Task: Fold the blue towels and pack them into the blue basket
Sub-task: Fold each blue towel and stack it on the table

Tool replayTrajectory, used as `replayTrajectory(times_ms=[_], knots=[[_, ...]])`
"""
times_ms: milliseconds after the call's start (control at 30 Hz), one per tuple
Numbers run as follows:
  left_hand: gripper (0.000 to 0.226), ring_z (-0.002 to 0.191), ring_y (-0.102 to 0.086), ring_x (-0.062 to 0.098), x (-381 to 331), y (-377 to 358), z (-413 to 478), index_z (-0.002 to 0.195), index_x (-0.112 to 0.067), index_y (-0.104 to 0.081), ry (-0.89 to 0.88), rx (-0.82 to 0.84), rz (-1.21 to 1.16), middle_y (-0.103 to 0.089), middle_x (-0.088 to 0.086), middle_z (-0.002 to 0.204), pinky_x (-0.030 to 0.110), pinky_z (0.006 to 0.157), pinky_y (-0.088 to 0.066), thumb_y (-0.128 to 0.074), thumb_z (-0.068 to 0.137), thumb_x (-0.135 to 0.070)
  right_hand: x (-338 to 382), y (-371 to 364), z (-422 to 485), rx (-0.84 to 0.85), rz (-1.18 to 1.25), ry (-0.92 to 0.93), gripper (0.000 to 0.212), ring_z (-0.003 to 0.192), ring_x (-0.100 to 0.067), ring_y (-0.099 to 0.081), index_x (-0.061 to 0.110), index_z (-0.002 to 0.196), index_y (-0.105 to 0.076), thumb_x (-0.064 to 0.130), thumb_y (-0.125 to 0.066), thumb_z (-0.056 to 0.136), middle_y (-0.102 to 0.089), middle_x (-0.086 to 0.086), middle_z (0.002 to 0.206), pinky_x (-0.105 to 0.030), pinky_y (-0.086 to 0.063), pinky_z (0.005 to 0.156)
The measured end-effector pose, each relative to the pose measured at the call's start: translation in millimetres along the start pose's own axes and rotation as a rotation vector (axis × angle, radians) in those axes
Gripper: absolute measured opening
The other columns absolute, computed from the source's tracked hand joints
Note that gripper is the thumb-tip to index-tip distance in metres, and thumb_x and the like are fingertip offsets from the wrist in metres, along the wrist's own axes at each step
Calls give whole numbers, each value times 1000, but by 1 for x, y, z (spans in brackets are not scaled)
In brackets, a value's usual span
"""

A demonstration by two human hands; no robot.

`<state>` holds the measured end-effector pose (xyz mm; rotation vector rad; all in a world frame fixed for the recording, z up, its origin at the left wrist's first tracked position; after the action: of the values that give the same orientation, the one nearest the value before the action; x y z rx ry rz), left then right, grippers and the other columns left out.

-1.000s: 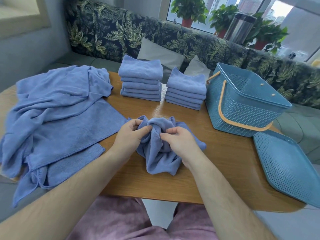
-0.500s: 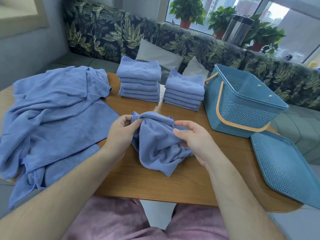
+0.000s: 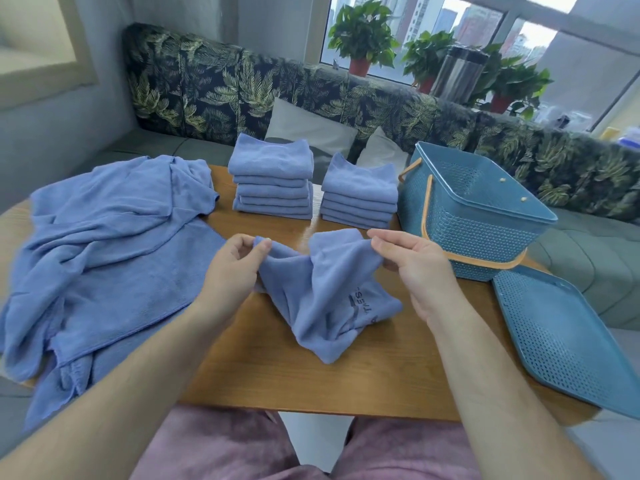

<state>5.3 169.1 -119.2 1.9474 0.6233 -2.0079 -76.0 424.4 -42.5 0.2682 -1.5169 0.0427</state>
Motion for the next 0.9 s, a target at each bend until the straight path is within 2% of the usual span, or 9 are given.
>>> replayTrajectory(times_ms=[100, 200, 333, 433, 533, 633, 700, 767, 900], knots=[[26, 75, -55, 23, -38, 9, 14, 96, -17, -61, -85, -76, 31, -60, 5, 81, 42, 64, -48, -62, 97, -42, 34, 22, 9, -79, -33, 86, 14, 71, 0, -66, 13, 103, -78, 9, -74, 90, -76, 8, 82, -13, -50, 67], [28, 73, -58, 24, -84, 15, 30, 97, -23, -60, -193, -117, 130, -58, 10, 82, 48, 66, -55, -63, 92, -50, 70, 47, 22, -141, -97, 160, 9, 80, -8, -68, 21, 93, -80, 15, -77, 87, -78, 5, 89, -26, -55, 79], [18, 55, -47, 9, -150, 12, 48, 97, -20, -59, -364, -200, 341, -53, 1, 68, 30, 57, -44, -59, 99, -38, 118, 74, 36, -224, -102, 230, 4, 72, -7, -63, 23, 90, -79, 21, -77, 88, -75, 8, 85, -29, -54, 75], [22, 67, -51, 14, -192, 8, 61, 102, -19, -58, -396, -240, 465, -57, -3, 80, 33, 63, -46, -61, 97, -41, 146, 82, 41, -225, -39, 247, 10, 70, -8, -57, 20, 99, -78, 17, -74, 91, -71, 7, 83, -27, -48, 69], [32, 67, -51, 16, -221, -1, 68, 116, -15, -56, -212, -119, 76, -57, -2, 85, 30, 58, -48, -65, 97, -39, 162, 85, 42, -193, 38, 208, 9, 78, -19, -55, 19, 100, -77, 17, -72, 93, -70, -2, 90, -35, -45, 72], [16, 61, -49, 14, -250, -23, 65, 104, -16, -56, -144, 162, -278, -56, 0, 71, 33, 66, -47, -63, 98, -30, 176, 89, 42, -112, 184, 188, 11, 79, -20, -64, 17, 103, -75, 12, -68, 96, -73, -6, 94, -33, -53, 71], [4, 68, -56, 12, -262, -33, 54, 94, -18, -60, -187, 250, -251, -61, 0, 78, 29, 74, -47, -64, 95, -15, 183, 92, 41, -38, 272, 185, 16, 75, -16, -69, 14, 108, -73, 7, -64, 96, -75, -5, 92, -28, -58, 67], [12, 70, -63, 10, -267, -34, 49, 94, -14, -67, -236, 207, -150, -69, 0, 80, 24, 72, -50, -63, 93, -3, 186, 95, 38, 24, 326, 170, 25, 76, -16, -71, 8, 115, -71, -2, -59, 96, -75, -9, 96, -25, -60, 67], [18, 74, -66, 11, -276, -29, 49, 95, -12, -73, -301, 136, -8, -75, 0, 82, 20, 69, -52, -61, 95, 1, 183, 97, 28, 157, 319, 74, 41, 86, -19, -73, 10, 124, -67, -11, -48, 95, -75, -12, 110, -25, -58, 64]])
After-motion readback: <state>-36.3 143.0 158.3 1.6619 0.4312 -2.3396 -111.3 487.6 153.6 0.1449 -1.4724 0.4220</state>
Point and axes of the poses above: each hand's wrist, its own z-axis towards the middle knuckle, its own y-axis out of the back of the hand, x = y × z, the point moved 5 cm from there along z, towards the middle knuckle
